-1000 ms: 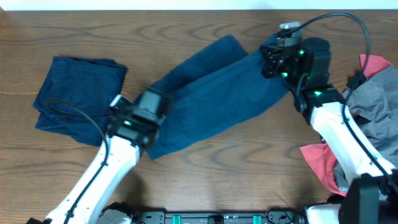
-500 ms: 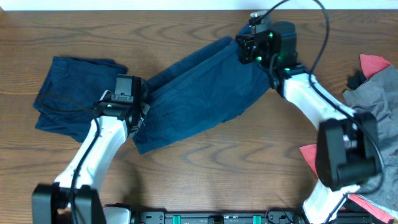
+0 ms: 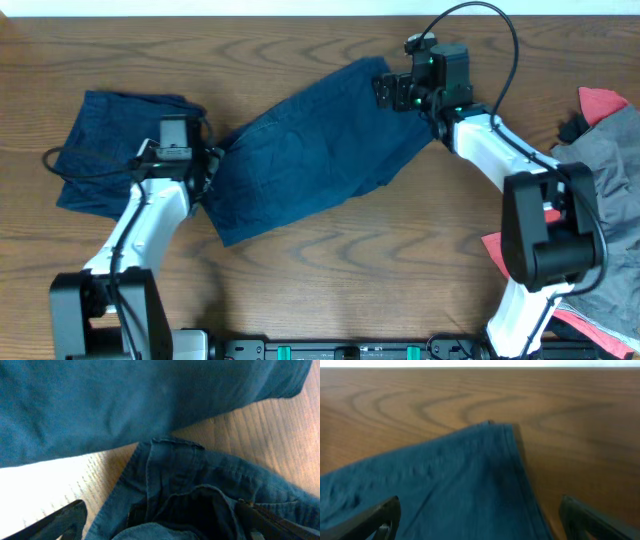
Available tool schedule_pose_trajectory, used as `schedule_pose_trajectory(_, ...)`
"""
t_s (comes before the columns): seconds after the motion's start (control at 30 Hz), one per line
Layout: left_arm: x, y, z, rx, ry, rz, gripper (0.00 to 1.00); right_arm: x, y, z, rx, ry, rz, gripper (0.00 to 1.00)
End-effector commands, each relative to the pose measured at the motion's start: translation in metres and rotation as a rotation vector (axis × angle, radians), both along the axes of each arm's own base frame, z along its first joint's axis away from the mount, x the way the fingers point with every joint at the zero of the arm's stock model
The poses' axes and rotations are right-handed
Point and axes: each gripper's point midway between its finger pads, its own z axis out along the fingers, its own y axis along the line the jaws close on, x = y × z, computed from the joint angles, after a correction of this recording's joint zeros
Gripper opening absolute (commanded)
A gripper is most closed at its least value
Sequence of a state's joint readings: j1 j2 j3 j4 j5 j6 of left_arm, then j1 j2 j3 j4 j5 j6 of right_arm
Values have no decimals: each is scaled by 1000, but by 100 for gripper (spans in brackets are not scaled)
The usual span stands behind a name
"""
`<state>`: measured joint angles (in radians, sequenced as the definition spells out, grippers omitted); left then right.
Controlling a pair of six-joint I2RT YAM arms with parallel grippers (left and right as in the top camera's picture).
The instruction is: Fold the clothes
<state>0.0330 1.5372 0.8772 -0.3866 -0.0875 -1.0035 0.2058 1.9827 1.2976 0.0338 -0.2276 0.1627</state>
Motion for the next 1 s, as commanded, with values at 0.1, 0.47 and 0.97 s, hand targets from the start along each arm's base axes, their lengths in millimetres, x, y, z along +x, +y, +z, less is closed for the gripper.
schedule_pose_trajectory(0.1,0,-18,38,-92,-81,-181,97,-21,-23,44,-2,30,-17,87)
schedule_pose_trajectory(0.47,-17,-58,43,-173,-52,-361,93,-40,-21,-44,-61,252,20,54)
schedule_pose_trajectory(0.97,32,-70,-26,-49,-30,-490,89,-79,-85,-124,-252,545,-238,45)
